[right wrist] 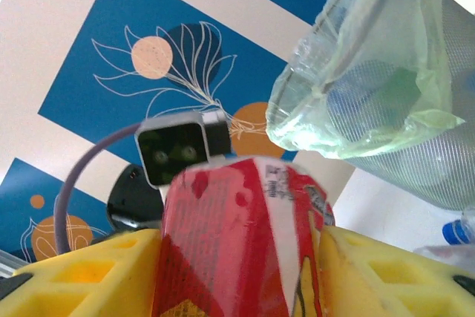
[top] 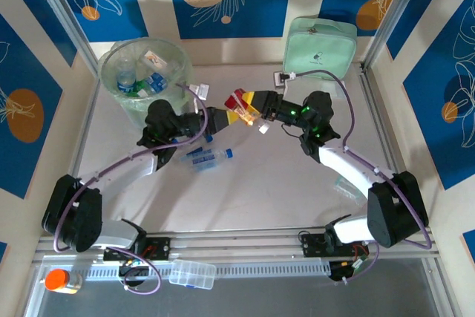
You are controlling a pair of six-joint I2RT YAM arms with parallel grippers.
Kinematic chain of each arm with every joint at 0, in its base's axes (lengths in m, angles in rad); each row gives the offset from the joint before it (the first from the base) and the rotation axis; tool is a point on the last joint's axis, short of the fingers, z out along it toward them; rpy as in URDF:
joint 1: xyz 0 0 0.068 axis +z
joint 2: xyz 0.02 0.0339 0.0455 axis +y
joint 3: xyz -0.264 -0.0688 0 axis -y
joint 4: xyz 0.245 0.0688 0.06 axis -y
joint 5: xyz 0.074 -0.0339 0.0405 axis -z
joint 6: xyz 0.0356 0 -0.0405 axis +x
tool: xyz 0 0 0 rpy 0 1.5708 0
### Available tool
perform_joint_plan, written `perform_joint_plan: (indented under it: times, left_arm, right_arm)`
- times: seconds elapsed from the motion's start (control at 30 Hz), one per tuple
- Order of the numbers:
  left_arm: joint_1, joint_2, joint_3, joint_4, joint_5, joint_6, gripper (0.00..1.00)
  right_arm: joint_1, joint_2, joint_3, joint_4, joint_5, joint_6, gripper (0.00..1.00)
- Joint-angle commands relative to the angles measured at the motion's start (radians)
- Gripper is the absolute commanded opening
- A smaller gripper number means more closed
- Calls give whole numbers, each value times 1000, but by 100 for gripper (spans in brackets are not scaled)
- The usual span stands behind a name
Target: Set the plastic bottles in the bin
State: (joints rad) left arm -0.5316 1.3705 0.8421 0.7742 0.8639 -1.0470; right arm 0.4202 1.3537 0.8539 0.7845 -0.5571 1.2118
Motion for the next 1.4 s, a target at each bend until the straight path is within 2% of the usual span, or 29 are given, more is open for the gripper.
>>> perform_joint_plan:
  times: [0.0,0.13,0.27,0.33,0.47,0.53,0.73,0.83,0.97,1.03,1.17,1.27,1.37]
  left_arm:
    - [-24,-11,2,-75,-42,58,76]
    - [-24,-21,15,-131,-133,78,73]
    - [-24,-12,30,-103,-149,63,77]
    - [-24,-14,34,-113,-159,70,77]
    - [-24,-26,34,-164,-173,112,65]
    - [-24,-34,27,-160,-171,118,63]
    - [-8,-73,18,-195,-163,130,61]
    - [15,-125,40,-325,-187,176,61]
    - [59,-217,191,-731,-305,368,61]
    - [77,-244,284,-880,-387,436,61]
    - [145,-234,479,-1066,-495,485,50]
    - [227,-204,580,-1135,-545,476,43]
    - [311,-145,688,-1245,-591,469,27]
  right_arm:
    - [49,-46,3,-78,-16,-74,54]
    - [115,-55,29,-204,24,-171,52]
    - [180,-66,47,-321,104,-265,51]
    - [186,-69,42,-326,116,-267,51]
    - [175,-80,36,-320,114,-238,51]
    - [171,-92,36,-338,128,-242,51]
    - [141,-119,56,-402,133,-257,73]
    - [114,-164,69,-469,168,-289,77]
    - [95,-235,123,-693,296,-386,77]
    - [95,-253,149,-803,374,-426,77]
    - [93,-258,139,-869,411,-460,77]
    - [98,-256,112,-869,407,-460,77]
    - [110,-248,106,-889,411,-475,77]
